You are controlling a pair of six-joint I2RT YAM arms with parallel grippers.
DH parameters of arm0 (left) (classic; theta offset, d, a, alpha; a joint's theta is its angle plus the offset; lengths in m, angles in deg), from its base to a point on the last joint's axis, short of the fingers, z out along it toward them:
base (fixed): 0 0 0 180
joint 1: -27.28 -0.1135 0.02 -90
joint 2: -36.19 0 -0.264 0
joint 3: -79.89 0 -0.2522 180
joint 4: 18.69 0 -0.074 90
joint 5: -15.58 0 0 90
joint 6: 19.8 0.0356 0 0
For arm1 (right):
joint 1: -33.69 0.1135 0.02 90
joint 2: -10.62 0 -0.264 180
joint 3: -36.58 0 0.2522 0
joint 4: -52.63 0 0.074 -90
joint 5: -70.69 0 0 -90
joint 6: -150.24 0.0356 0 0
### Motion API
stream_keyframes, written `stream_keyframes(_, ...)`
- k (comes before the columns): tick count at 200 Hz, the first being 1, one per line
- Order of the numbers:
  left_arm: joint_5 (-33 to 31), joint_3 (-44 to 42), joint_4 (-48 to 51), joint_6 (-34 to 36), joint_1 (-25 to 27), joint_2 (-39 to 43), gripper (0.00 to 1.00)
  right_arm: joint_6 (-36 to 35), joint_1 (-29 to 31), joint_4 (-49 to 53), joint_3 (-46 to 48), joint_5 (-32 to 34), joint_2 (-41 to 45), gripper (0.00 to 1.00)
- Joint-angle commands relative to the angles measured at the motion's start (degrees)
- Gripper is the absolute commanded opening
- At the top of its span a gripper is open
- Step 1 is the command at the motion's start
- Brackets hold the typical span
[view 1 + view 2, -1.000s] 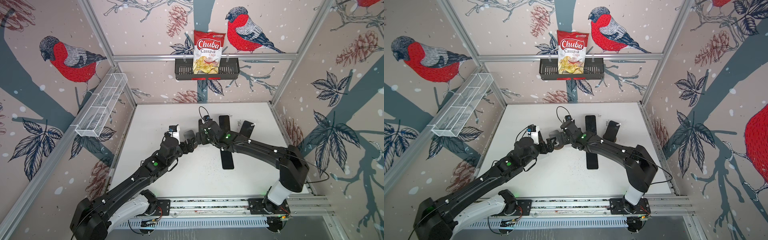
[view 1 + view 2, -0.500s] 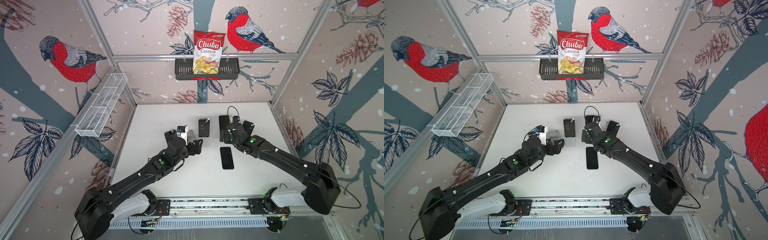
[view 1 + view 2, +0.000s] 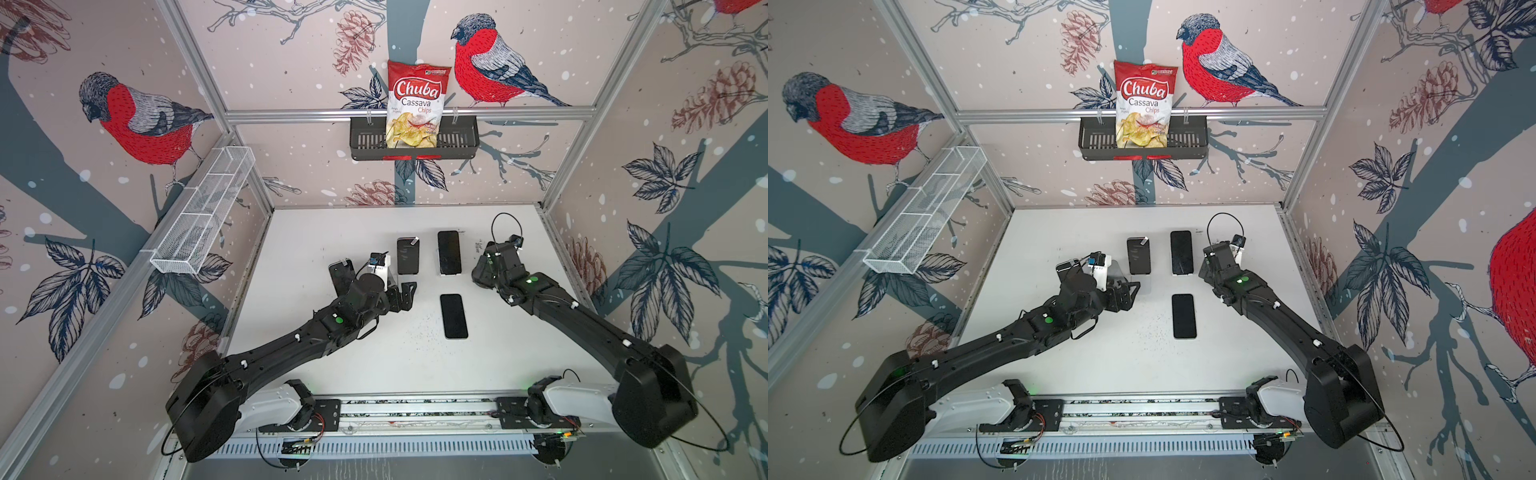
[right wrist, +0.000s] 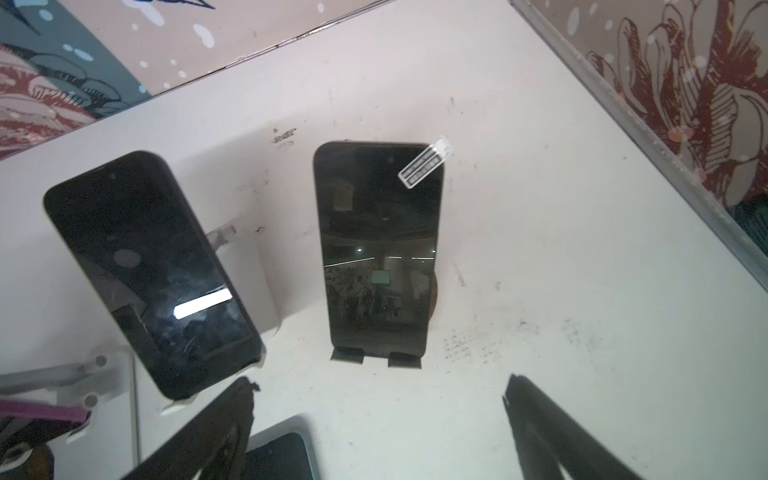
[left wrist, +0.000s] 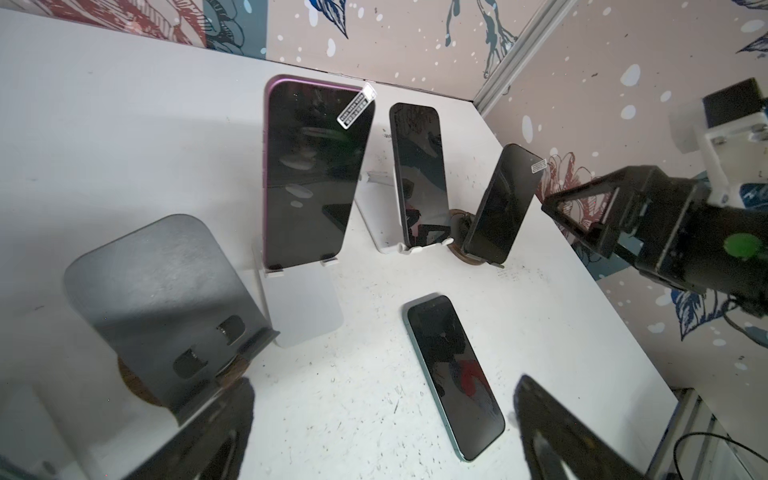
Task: Remove the phone from the phone stand
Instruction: 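Swing the right gripper back to the black phone on the grey stand, then close the right gripper on the black phone's lower edge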
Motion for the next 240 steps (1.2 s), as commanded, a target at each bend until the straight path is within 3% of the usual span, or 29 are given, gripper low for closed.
stream_keyframes(1, 1.64, 0.67, -5.32, 2.92, 0.02, -0.7, 0.97, -0.23, -1.82, -0.4, -0.3, -3.0, -1.03, 0.96)
stream_keyframes(117, 0.84, 2.05, -6.98, 7.34, 0.01, -4.07, 0.96, -2.34, -4.75, -6.5, -2.54, -5.19, -10.34, 0.97)
stream_keyframes(240, -0.2, 2.62, -5.48, 7.48, 0.01, -4.79, 0.97, -3.07, -7.78, -10.16, -4.65, -5.52, -18.25, 0.94)
